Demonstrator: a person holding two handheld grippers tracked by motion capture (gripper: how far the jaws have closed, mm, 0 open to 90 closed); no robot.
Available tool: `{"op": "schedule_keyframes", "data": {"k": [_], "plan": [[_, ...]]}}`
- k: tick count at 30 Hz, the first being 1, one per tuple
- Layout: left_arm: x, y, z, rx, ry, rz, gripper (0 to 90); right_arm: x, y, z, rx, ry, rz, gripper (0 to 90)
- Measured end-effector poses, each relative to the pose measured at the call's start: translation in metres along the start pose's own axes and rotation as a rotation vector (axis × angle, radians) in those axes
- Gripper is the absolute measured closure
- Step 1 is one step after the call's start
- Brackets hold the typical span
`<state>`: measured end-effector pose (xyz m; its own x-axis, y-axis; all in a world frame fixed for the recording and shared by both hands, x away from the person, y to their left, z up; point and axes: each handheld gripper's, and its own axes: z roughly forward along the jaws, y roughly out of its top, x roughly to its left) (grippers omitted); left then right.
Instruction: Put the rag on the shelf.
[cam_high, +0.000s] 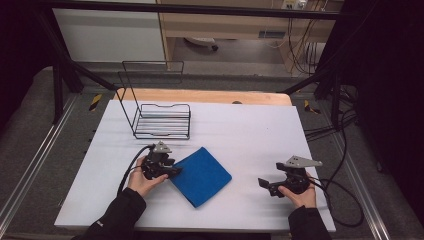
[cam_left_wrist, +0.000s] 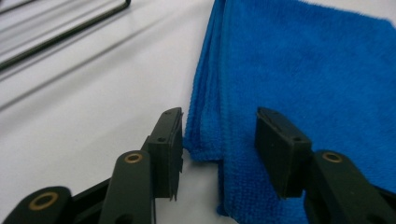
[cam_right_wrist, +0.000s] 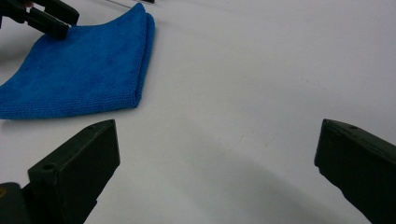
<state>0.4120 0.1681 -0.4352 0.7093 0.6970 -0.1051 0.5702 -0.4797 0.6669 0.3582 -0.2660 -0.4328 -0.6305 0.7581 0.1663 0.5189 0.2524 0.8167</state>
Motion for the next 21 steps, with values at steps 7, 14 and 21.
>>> {"op": "schedule_keyframes", "data": {"k": [7,14,21], "plan": [[0.0030,-0.0016,0.0079,0.025,-0.020,-0.014,57.3,0.0003,-0.0001,0.0005,0.005,0.001,0.003,0.7],[-0.0031,-0.0012,0.0062,0.054,-0.045,-0.024,75.2,0.0005,-0.0001,0.0007,0.003,0.005,0.002,0.7],[-0.0055,-0.0007,0.0044,0.062,-0.051,-0.038,83.0,0.0009,0.0003,0.0011,0.002,0.009,0.001,0.7]]}}
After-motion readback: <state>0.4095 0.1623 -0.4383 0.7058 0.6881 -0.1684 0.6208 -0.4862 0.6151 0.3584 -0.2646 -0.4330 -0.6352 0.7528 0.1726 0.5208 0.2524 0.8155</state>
